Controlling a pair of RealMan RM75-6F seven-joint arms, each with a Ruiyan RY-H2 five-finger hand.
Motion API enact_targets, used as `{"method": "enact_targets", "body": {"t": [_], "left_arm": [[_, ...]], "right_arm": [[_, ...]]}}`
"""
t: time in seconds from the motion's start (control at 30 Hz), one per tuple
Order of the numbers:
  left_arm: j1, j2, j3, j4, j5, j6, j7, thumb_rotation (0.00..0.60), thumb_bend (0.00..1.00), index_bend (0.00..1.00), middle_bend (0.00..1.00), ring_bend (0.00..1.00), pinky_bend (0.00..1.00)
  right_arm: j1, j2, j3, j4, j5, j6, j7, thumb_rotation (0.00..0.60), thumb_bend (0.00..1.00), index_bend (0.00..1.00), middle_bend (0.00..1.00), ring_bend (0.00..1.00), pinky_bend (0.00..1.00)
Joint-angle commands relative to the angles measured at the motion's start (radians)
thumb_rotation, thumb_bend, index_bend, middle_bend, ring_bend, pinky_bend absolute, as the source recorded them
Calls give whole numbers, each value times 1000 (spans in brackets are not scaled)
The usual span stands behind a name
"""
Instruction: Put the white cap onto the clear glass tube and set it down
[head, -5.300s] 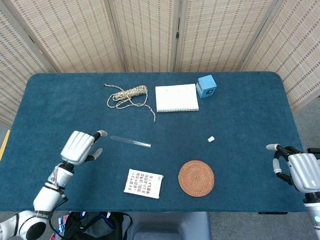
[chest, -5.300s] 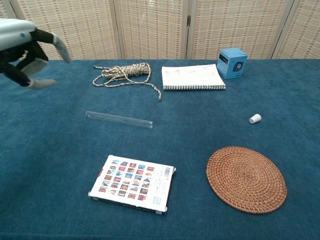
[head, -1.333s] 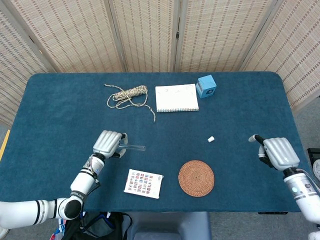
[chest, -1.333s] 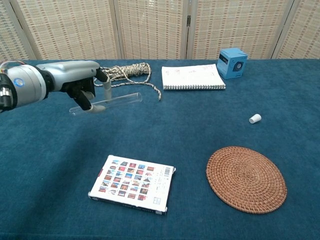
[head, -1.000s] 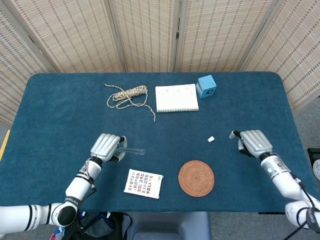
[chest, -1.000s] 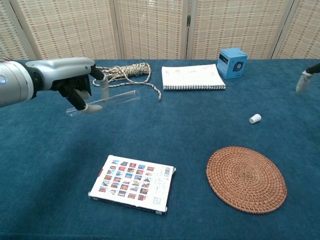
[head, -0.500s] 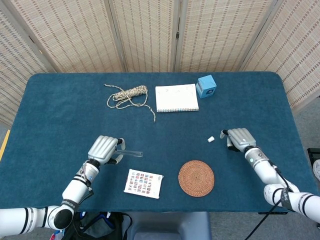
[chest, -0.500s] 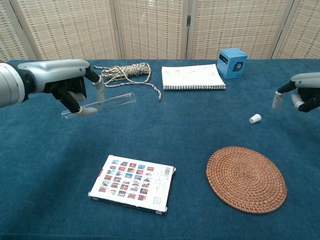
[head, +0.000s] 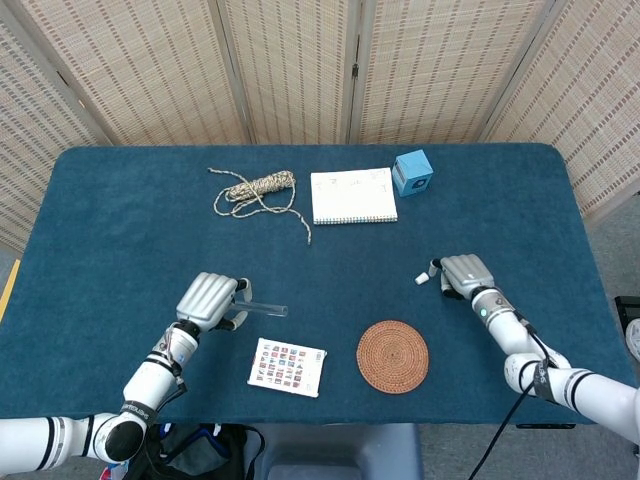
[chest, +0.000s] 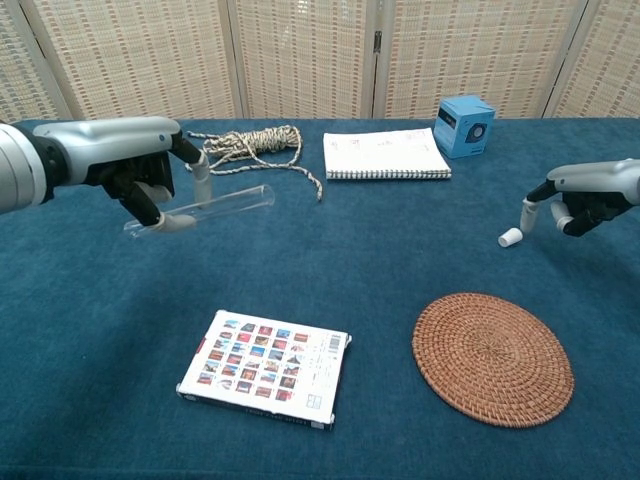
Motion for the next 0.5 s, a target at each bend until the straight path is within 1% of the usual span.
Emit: {"method": "enact_targets", "body": {"t": [0.03, 0.23, 0.5], "left_arm": [[0, -1, 1, 0, 1, 0, 0, 600, 360, 589, 1000, 901, 1000], [-2, -4, 4, 2, 2, -3, 1, 600, 360, 589, 1000, 901, 1000], [-2, -11, 12, 9, 2, -8, -2, 600, 359, 589, 1000, 901, 1000]], "right_arm": [[8, -11, -5, 14, 6, -7, 3, 600, 1000, 320, 1000, 1000, 981], [12, -13, -9, 9, -9, -3, 15, 600, 1000, 320, 1000, 1000, 981], [13, 18, -11, -66, -58, 33, 19, 600, 1000, 320, 1000, 1000, 981]]}}
